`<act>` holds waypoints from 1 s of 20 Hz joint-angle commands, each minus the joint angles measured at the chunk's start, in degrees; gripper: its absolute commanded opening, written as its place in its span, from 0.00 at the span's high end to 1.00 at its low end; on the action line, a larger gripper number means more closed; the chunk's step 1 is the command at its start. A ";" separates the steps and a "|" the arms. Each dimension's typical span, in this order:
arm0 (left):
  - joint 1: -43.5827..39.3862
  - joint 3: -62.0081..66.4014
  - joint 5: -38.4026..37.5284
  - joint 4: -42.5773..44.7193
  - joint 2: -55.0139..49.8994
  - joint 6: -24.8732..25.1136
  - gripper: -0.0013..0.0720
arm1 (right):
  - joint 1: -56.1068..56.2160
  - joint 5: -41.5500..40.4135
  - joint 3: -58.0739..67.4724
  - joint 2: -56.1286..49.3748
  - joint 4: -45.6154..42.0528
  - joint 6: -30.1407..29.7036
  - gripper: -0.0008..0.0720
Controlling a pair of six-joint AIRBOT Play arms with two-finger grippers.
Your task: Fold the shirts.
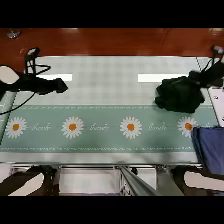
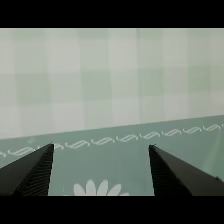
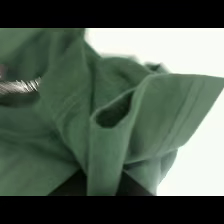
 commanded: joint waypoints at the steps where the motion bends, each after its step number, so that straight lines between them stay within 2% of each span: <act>1: 1.60 -2.75 -7.41 -0.09 10.78 1.22 0.03 | 2.54 -6.38 8.96 9.53 2.91 -1.88 0.95; 4: 1.42 -9.66 -7.96 -0.09 25.24 0.94 0.03 | 7.45 -10.05 14.71 16.81 2.67 -3.61 0.95; 8: 1.42 -15.87 -7.06 -0.11 38.21 -2.12 0.03 | 15.50 -7.85 27.80 19.39 2.38 -7.17 0.95; 10: 1.42 -17.49 -7.17 -0.37 39.58 -3.54 0.03 | 19.96 -6.82 33.14 19.54 2.49 -7.93 0.95; 13: 1.42 -18.78 -7.17 -2.84 38.62 -3.78 0.03 | 29.09 -0.42 33.68 19.82 2.82 -8.07 0.95; 16: 1.42 -18.80 -7.13 -2.95 36.87 -3.54 0.03 | 38.56 4.96 28.59 18.47 2.69 -7.76 0.95; 20: 1.42 -18.80 -7.15 -2.97 33.88 -3.54 0.03 | 47.69 3.63 17.07 12.11 2.91 -4.83 0.95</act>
